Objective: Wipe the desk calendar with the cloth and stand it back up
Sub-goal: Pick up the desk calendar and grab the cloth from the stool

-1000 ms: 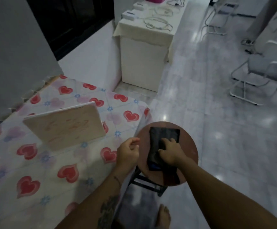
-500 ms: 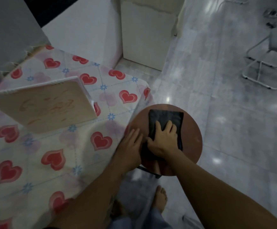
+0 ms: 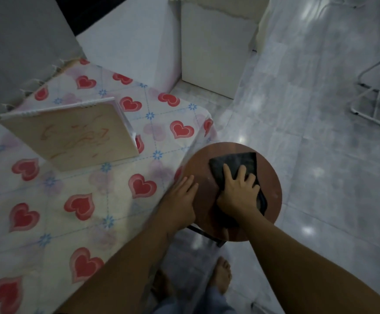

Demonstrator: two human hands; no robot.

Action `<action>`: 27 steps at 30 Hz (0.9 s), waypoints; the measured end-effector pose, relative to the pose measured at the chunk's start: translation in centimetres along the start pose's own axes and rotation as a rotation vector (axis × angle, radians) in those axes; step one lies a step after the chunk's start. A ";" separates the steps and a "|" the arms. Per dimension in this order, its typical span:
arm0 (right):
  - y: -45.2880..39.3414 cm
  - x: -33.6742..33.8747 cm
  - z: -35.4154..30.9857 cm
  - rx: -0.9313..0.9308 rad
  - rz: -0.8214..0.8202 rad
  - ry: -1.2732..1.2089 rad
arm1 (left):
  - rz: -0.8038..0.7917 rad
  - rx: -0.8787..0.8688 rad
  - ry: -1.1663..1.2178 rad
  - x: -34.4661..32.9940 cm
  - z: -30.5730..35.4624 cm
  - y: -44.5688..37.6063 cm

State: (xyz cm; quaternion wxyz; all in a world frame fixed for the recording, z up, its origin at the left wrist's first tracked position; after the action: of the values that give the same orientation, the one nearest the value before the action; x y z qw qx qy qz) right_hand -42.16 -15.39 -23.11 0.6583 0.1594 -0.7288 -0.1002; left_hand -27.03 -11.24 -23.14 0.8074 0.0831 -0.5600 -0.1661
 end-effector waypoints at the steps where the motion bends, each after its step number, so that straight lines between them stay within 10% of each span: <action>1: 0.4 0.2 0.1 0.021 0.027 0.030 | -0.026 0.025 0.023 0.1 0.0 0.2; 9: 2.9 2.8 -1.1 0.141 -0.004 -0.228 | 0.141 0.206 0.492 6.0 -1.0 4.4; 27: 5.5 22.9 -22.0 0.465 0.540 -0.717 | 0.927 0.487 0.912 25.2 -19.2 18.1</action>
State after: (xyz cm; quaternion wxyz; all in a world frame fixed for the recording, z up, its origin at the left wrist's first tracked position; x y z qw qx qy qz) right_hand -22.83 -17.22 2.61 0.3161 0.0631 -0.9273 0.1902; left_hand 2.04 -4.51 -2.21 0.9080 0.0756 -0.1638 0.3781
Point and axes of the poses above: each hand's wrist, its own y-axis away from the middle knuckle, its own x-axis out of the back of the hand, z = x × y, the point moved 10 cm from there along -y, towards the middle knuckle, and after that the axes turned 6 degrees about x, right-handed, at the moved point
